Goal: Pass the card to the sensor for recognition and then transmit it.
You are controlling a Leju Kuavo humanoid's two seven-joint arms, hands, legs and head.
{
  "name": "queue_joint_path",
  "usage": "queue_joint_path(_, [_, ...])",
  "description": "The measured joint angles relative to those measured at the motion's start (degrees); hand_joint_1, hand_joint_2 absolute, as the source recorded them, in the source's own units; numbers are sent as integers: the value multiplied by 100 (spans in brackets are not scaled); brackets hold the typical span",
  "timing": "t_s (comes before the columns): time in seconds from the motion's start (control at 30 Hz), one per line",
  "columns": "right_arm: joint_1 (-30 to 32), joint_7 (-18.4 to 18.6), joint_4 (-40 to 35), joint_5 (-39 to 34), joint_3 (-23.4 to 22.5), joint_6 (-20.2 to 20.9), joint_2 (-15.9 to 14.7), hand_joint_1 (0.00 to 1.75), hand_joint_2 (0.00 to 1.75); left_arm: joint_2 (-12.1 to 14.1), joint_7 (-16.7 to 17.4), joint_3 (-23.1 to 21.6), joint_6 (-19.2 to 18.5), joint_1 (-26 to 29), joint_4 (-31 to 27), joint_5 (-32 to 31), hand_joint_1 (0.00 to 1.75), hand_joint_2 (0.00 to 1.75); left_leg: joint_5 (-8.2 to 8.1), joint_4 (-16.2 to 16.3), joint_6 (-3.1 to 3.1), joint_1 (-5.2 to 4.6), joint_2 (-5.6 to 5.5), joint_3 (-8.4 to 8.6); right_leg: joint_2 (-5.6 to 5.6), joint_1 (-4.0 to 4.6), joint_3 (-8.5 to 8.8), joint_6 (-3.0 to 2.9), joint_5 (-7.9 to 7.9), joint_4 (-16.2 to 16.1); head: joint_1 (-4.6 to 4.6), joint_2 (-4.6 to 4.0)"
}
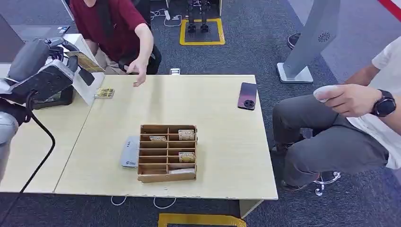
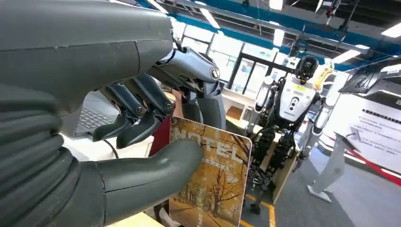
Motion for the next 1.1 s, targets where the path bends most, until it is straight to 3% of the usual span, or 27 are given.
queue_joint_path(0.2, [-1,2,0,0,0,13,4,0,175,-7,11,0,83,7,7,-138,175,175,0,0,0,0,0,0,1,0,-4,0,0,-1,0,0])
queue_joint_path(0.3, [-7,39,0,48,0,13,13,0,175,-167,160,-4,501,26,140,-819,175,175,0,0,0,-1,-2,-1,-2,0,-5,1,0,-2,-2,0])
queue_joint_path(0.37, [-15,50,0,63,0,13,22,0,175,-416,339,-11,908,55,355,-1575,175,175,0,1,0,-4,-4,0,-3,-1,-4,1,0,-3,-9,0])
queue_joint_path(0.53, [-67,142,0,70,179,54,48,0,175,-1421,865,-48,1907,-1,1545,-3307,175,175,5,3,7,-8,-15,-2,-13,-5,1,6,5,-4,-6,0])
queue_joint_path(0.7, [-193,365,-2,70,490,107,103,0,175,-2217,1084,37,2450,-337,3188,-4090,175,175,9,3,13,-10,-16,1,-16,-8,10,4,11,-5,0,-2])
queue_joint_path(0.87, [-198,374,-4,66,616,105,114,0,175,-2588,1075,147,2535,-440,4062,-4172,175,175,12,3,8,-7,2,1,6,-6,-2,-4,23,-4,0,0])
queue_joint_path(1.1, [-185,262,-7,66,708,81,114,0,175,-2806,1078,334,2446,-453,4378,-4419,175,175,12,0,7,-6,5,-4,14,-5,-11,-6,21,-2,0,0])
